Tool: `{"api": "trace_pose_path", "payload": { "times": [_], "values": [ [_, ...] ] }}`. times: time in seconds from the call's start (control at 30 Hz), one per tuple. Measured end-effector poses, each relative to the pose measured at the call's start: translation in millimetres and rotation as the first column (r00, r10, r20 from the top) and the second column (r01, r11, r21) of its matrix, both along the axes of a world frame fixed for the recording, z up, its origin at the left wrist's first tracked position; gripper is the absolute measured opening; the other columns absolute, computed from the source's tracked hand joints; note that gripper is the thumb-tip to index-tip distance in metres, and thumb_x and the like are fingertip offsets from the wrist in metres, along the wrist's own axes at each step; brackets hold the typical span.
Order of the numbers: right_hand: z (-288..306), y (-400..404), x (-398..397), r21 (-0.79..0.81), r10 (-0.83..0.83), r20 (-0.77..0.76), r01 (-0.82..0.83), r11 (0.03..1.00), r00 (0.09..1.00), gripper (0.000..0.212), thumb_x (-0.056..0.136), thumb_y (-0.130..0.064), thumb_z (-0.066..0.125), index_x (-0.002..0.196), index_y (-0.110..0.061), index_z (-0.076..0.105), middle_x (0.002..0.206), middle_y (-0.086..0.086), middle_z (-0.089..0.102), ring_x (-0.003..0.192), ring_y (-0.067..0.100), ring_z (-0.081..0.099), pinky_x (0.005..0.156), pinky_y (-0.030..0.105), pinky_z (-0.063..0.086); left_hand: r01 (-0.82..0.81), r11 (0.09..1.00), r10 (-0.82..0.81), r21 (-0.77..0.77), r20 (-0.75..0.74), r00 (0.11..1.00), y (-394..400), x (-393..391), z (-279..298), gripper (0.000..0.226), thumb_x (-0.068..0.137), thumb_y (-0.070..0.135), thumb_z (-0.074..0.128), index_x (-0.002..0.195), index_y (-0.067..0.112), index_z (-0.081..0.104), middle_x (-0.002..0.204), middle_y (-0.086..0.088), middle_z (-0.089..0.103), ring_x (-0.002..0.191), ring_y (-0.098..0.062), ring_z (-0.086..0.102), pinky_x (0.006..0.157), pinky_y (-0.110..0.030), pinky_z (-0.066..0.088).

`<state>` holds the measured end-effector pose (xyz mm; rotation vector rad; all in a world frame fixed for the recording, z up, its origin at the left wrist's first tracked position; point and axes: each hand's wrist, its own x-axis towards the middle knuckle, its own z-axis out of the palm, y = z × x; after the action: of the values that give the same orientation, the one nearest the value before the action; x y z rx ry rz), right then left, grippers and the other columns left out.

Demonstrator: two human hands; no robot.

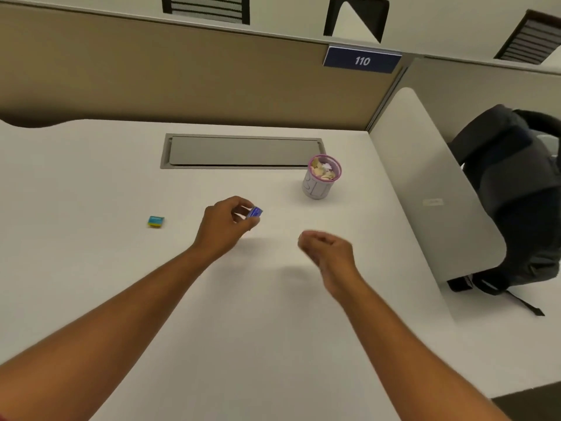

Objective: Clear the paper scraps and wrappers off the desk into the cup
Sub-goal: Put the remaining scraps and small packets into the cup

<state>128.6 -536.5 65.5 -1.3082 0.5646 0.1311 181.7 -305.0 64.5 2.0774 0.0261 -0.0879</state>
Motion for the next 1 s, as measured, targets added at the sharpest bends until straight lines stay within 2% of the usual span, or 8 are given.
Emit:
{"api": "trace_pose_path", "payload": {
  "times": [0.1, 0.23, 0.4, 0.47, 0.53, 0.67, 0.87, 1.0],
  "values": [
    [20, -43, 67, -0.253, 0.001, 0.117, 0.029, 0.967, 0.993, 0.016, 0.08, 0.006, 0.078, 0.08, -0.01, 0.08, 0.081, 0.01, 0.077, 0.081, 0.023, 0.071, 0.089, 0.036, 0.062, -0.01, 0.998, 0.011, -0.068, 0.019, 1.0, -41, 15, 23, 0.023, 0.087, 0.029, 0.081, 0.106, 0.021, 0.073, 0.097, 0.006, 0.079, 0.08, -0.012, 0.075, 0.072, -0.011, 0.052],
    [31, -75, 148, -0.742, 0.211, 0.19, -0.001, 0.671, 0.959, 0.008, 0.082, -0.012, 0.082, 0.09, -0.014, 0.083, 0.087, -0.002, 0.078, 0.084, 0.013, 0.072, 0.083, 0.034, 0.063, -0.04, 0.994, 0.045, -0.098, 0.05, 0.998, -79, 34, 44, 0.026, 0.088, 0.029, 0.08, 0.11, 0.018, 0.073, 0.101, 0.003, 0.079, 0.082, -0.013, 0.076, 0.072, -0.012, 0.052],
    [21, -81, 206, -0.935, 0.533, 0.022, -0.171, 0.31, 0.846, 0.013, 0.088, -0.01, 0.075, 0.099, -0.013, 0.083, 0.103, 0.004, 0.079, 0.093, 0.019, 0.069, 0.081, 0.031, 0.057, -0.093, 0.994, 0.098, -0.065, 0.093, 0.991, -99, 52, 53, 0.031, 0.089, 0.028, 0.079, 0.116, 0.015, 0.072, 0.108, 0.0, 0.077, 0.089, -0.015, 0.074, 0.07, -0.008, 0.05],
    [18, -84, 217, -0.938, 0.567, -0.059, -0.239, 0.249, 0.822, 0.014, 0.09, -0.013, 0.074, 0.101, -0.012, 0.082, 0.107, 0.006, 0.078, 0.094, 0.019, 0.067, 0.08, 0.031, 0.055, -0.103, 0.994, 0.107, -0.045, 0.108, 0.988, -101, 57, 54, 0.03, 0.089, 0.029, 0.079, 0.115, 0.015, 0.072, 0.107, 0.001, 0.078, 0.088, -0.014, 0.074, 0.066, -0.003, 0.049],
    [17, -89, 221, -0.941, 0.557, 0.001, -0.188, 0.281, 0.83, 0.014, 0.092, -0.013, 0.072, 0.1, -0.011, 0.083, 0.103, 0.006, 0.079, 0.088, 0.016, 0.069, 0.076, 0.024, 0.054, -0.113, 0.993, 0.115, -0.028, 0.115, 0.987, -102, 60, 54, 0.029, 0.089, 0.029, 0.079, 0.115, 0.016, 0.073, 0.107, 0.001, 0.078, 0.089, -0.014, 0.074, 0.069, -0.006, 0.051],
    [15, -100, 211, -0.83, 0.435, 0.211, -0.074, 0.553, 0.875, 0.015, 0.084, -0.007, 0.08, 0.083, -0.022, 0.08, 0.078, -0.018, 0.071, 0.074, -0.015, 0.064, 0.06, 0.0, 0.044, -0.133, 0.991, 0.133, -0.005, 0.106, 0.985, -114, 71, 49, 0.029, 0.089, 0.028, 0.079, 0.114, 0.015, 0.073, 0.111, 0.0, 0.077, 0.087, -0.018, 0.075, 0.073, -0.017, 0.054],
    [7, -117, 192, -0.614, 0.216, 0.28, 0.001, 0.789, 0.935, 0.01, 0.092, -0.009, 0.075, 0.098, -0.014, 0.08, 0.094, -0.001, 0.077, 0.088, 0.013, 0.073, 0.079, 0.023, 0.061, -0.109, 0.993, 0.1, 0.052, 0.145, 0.984, -152, 100, 49, 0.029, 0.089, 0.025, 0.08, 0.112, 0.008, 0.074, 0.11, -0.007, 0.077, 0.089, -0.023, 0.075, 0.08, -0.029, 0.061],
    [-5, -132, 167, -0.421, 0.011, 0.292, 0.118, 0.899, 0.956, 0.019, 0.097, -0.003, 0.062, 0.1, -0.014, 0.077, 0.092, -0.002, 0.079, 0.082, 0.011, 0.076, 0.077, 0.025, 0.063, -0.088, 0.986, 0.063, 0.14, 0.173, 0.983, -169, 124, 46, 0.028, 0.089, 0.027, 0.08, 0.111, 0.01, 0.074, 0.109, -0.006, 0.077, 0.086, -0.019, 0.072, 0.074, -0.023, 0.056]
  ]
}}
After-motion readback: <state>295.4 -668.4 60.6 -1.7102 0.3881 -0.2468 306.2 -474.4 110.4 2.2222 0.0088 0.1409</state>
